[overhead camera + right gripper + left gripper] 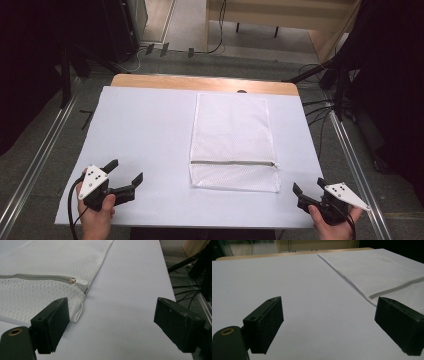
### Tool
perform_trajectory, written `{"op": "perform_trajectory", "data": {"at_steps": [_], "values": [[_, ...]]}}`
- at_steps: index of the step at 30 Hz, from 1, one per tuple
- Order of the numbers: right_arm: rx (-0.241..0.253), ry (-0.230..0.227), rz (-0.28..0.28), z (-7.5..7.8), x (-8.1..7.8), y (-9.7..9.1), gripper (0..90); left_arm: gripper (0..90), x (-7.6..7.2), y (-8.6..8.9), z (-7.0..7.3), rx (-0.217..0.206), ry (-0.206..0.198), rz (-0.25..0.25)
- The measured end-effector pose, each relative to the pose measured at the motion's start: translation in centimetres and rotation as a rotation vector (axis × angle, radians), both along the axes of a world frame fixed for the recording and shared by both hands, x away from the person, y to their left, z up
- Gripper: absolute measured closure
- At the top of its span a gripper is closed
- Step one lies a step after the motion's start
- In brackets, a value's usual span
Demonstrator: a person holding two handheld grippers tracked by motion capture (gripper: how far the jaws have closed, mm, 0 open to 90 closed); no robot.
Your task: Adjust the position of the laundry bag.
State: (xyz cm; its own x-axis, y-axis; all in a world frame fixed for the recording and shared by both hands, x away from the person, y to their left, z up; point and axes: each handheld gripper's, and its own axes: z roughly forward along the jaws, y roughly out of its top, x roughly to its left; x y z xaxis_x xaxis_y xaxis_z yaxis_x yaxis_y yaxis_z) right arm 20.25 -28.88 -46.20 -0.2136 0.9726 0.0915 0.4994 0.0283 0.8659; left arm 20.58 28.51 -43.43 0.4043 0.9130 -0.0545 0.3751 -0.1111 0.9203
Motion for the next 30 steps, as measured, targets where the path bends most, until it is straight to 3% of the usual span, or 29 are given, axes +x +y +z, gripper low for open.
{"op": "perform_trajectory", "data": {"at_steps": [6, 10, 16, 18, 22, 30], "values": [[-0.01, 0.003, 0.003, -0.1, 0.2, 0.3, 13.8, 8.9, 0.9, -1.8, 0.3, -0.019, 0.022, -0.032], [-0.014, 0.005, 0.003, -0.1, 0.2, 0.5, 13.8, 9.1, 2.0, -3.2, 0.6, -0.064, 0.049, -0.069], [-0.011, 0.003, 0.007, -0.1, 0.4, 0.4, 13.8, 14.4, 4.3, -5.6, 1.0, -0.053, 0.102, -0.05], [-0.007, 0.006, 0.005, -0.1, 0.4, 0.4, 13.8, 14.4, 5.5, -6.8, 1.1, -0.066, 0.125, -0.059], [-0.008, 0.008, 0.005, -0.1, 0.4, 0.3, 13.8, 14.7, 6.8, -8.5, 1.1, -0.053, 0.159, -0.067], [-0.004, 0.007, 0.005, -0.2, 0.6, 0.4, 13.8, 15.4, 9.9, -12.4, 0.3, -0.04, 0.253, -0.076]]}}
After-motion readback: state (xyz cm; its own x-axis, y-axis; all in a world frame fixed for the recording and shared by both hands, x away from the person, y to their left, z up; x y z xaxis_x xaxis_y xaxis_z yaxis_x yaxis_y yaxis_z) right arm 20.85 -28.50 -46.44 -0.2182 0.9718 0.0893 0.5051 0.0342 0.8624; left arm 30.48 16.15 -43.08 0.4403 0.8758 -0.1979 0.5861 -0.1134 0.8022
